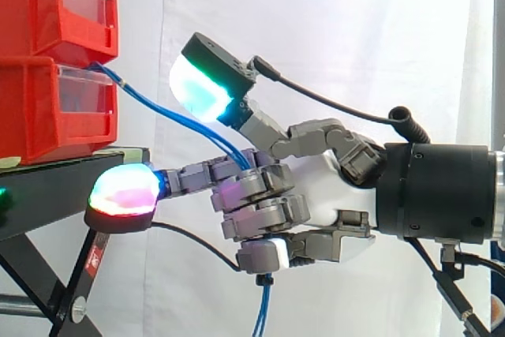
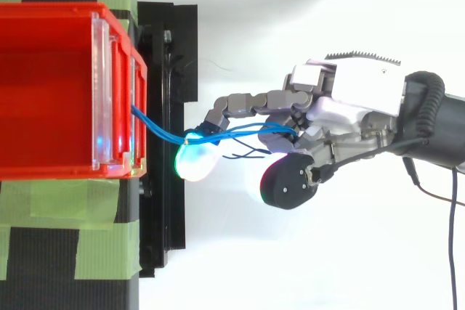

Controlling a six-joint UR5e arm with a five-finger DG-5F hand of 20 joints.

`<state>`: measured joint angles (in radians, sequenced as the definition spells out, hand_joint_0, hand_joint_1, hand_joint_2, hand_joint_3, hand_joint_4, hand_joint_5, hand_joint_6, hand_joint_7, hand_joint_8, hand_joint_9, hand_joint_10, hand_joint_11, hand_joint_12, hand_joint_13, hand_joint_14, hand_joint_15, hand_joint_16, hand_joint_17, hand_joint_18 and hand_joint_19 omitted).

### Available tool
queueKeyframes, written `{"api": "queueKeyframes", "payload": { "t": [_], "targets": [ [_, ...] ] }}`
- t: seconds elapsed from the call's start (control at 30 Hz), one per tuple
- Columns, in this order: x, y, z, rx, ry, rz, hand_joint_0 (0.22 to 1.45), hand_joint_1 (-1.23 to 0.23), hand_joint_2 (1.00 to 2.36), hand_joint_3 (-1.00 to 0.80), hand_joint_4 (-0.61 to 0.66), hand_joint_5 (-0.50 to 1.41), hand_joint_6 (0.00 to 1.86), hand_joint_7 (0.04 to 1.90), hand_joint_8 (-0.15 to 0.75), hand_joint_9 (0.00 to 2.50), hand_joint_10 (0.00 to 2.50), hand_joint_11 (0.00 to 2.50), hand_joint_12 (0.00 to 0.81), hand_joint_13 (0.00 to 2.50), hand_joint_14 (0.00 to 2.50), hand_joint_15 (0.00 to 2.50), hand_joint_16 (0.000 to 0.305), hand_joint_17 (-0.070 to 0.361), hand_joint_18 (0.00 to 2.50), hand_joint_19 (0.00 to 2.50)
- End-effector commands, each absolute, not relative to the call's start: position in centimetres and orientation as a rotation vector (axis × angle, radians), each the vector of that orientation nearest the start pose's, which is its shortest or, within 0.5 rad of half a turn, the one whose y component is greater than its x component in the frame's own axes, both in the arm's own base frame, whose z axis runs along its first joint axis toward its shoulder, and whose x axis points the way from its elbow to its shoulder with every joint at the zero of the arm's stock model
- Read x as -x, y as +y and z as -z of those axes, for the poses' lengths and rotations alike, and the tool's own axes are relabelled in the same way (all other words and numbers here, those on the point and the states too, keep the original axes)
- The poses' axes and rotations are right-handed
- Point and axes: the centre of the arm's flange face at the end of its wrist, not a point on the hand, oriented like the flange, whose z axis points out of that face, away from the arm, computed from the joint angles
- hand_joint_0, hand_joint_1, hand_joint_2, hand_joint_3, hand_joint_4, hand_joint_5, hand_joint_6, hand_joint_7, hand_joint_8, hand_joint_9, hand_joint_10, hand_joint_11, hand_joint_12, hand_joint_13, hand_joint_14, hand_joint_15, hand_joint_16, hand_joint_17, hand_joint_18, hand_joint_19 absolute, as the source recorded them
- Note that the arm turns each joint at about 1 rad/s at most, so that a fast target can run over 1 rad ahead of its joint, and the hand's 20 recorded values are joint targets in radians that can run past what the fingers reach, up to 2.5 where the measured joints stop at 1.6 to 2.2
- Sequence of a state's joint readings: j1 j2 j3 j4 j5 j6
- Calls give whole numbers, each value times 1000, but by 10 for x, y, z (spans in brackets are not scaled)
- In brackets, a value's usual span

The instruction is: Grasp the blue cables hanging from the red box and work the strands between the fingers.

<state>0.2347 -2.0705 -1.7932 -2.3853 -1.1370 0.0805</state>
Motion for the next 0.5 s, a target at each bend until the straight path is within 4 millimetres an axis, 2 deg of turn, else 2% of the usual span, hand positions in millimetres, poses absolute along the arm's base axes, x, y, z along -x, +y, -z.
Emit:
{"api": "queueKeyframes", "payload": {
  "t": [0.0,0.47],
  "targets": [
    [-616,-33,-180,-1333,988,-1145,777,-543,1000,-1000,304,186,14,1042,423,955,2500,2500,483,1284,2500,1702,57,127,1650,853],
    [-616,-33,-180,-1333,988,-1145,778,-542,1000,-1000,304,182,14,1040,422,955,2500,2500,484,1293,2500,1687,56,126,1655,873]
  ]
}}
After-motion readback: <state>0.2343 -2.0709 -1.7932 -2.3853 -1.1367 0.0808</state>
